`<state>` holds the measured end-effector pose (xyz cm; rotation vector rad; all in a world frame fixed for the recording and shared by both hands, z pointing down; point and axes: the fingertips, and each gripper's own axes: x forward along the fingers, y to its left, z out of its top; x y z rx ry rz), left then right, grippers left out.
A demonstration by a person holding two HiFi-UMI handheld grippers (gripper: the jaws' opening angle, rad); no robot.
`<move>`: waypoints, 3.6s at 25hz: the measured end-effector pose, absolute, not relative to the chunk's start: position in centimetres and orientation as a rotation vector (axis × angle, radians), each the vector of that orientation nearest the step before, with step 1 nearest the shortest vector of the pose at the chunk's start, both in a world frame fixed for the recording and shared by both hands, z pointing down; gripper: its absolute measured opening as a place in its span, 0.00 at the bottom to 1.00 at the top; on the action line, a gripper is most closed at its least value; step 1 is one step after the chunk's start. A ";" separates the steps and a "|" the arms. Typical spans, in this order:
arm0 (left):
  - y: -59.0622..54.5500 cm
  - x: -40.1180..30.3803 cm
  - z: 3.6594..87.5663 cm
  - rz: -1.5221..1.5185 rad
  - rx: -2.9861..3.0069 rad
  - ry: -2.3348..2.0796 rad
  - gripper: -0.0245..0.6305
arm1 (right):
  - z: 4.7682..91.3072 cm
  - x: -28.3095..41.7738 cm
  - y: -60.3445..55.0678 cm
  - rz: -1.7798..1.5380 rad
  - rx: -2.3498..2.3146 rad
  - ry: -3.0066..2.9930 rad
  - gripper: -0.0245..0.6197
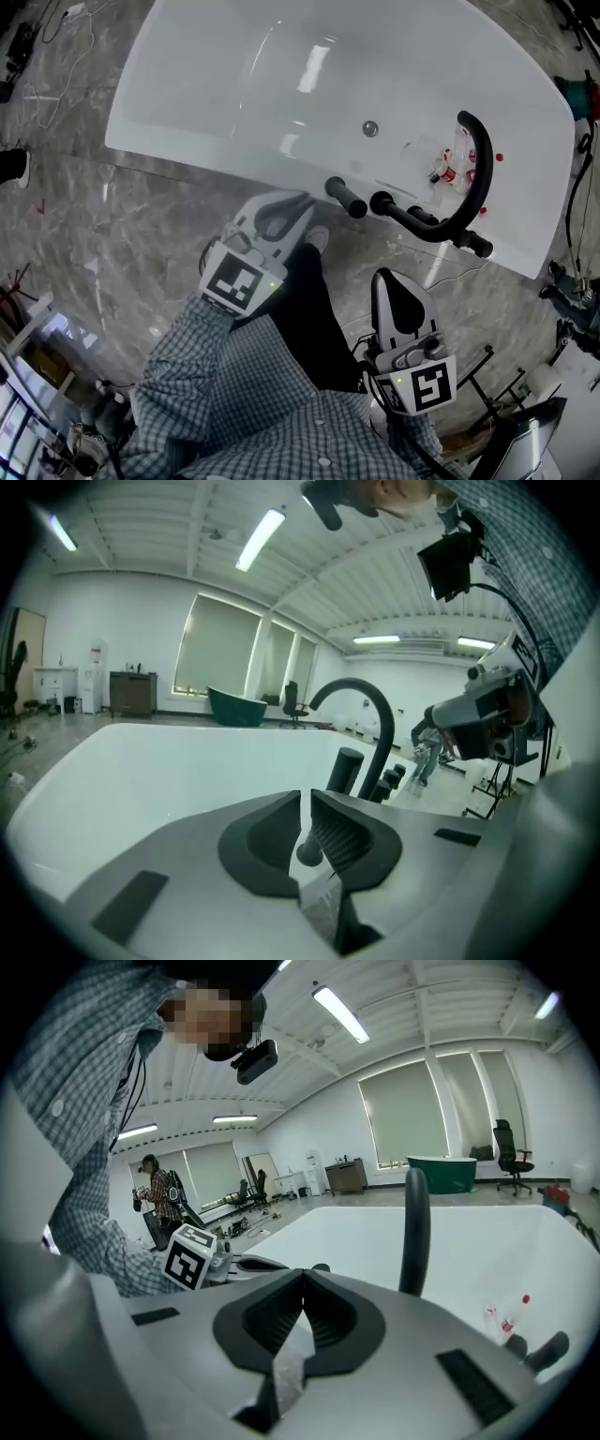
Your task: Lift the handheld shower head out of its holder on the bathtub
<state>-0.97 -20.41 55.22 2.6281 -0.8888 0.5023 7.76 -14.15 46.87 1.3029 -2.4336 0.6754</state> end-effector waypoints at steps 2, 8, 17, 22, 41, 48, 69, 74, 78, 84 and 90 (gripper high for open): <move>-20.6 -0.8 56.5 0.562 2.638 -0.890 0.06 | 47.2 7.8 -14.6 0.665 1.300 -2.448 0.06; -20.0 1.0 60.5 0.663 2.684 -0.784 0.17 | 49.4 8.5 -14.9 0.725 1.274 -2.450 0.06; -19.8 2.9 65.5 0.766 2.677 -0.712 0.22 | 52.2 9.8 -15.6 0.749 1.276 -2.431 0.06; -20.4 3.4 66.9 0.788 2.685 -0.697 0.22 | 53.8 10.7 -15.5 0.781 1.277 -2.411 0.06; -20.4 5.9 69.7 0.903 2.726 -0.610 0.22 | 56.1 13.0 -15.5 0.843 1.331 -2.386 0.06; -21.3 7.3 70.1 0.923 2.758 -0.588 0.22 | 56.9 13.8 -15.2 0.865 1.349 -2.380 0.06; -21.4 7.4 68.7 0.976 2.766 -0.612 0.23 | 55.9 14.4 -15.3 0.859 1.383 -2.383 0.06; -21.2 6.9 67.3 0.966 2.759 -0.625 0.23 | 55.2 14.8 -15.8 0.822 1.419 -2.382 0.06; -21.0 6.3 65.8 0.956 2.751 -0.630 0.23 | 54.0 14.8 -16.1 0.794 1.439 -2.389 0.06; -20.6 5.9 63.5 0.966 2.753 -0.631 0.23 | 52.1 14.8 -16.2 0.762 1.452 -2.395 0.06; -20.2 5.8 60.5 0.969 2.776 -0.614 0.23 | 50.5 14.7 -16.6 0.724 1.465 -2.388 0.06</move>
